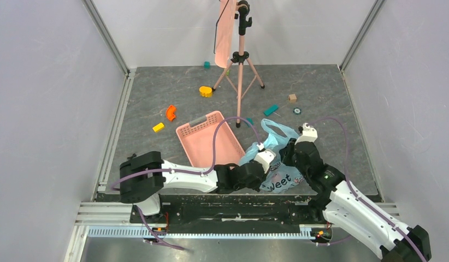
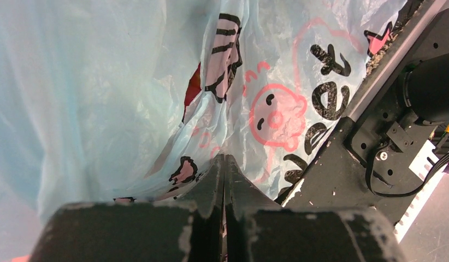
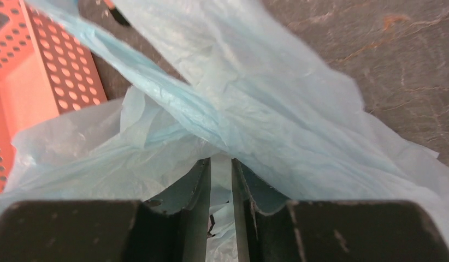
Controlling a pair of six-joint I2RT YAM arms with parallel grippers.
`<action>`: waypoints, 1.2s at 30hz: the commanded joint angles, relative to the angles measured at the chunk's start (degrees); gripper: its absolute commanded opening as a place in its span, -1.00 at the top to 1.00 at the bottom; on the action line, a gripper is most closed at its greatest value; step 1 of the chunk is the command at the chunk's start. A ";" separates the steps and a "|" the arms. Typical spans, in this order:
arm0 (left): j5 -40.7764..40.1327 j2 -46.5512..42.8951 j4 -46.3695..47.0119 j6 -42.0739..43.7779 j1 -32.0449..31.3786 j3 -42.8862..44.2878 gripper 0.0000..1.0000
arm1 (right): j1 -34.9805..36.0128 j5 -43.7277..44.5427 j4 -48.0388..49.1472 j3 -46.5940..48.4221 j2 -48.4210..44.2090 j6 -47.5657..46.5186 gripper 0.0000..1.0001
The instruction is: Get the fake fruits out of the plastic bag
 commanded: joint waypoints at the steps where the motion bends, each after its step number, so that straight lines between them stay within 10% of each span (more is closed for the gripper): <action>1: -0.59 0.81 1.93 -3.48 -0.30 -0.74 0.96 | -1.69 4.86 3.84 1.70 -2.33 4.00 0.55; 36: 3.59 3.34 3.58 -3.21 2.48 8.88 0.96 | -3.88 -20.17 -4.94 -10.00 -18.63 -3.88 0.72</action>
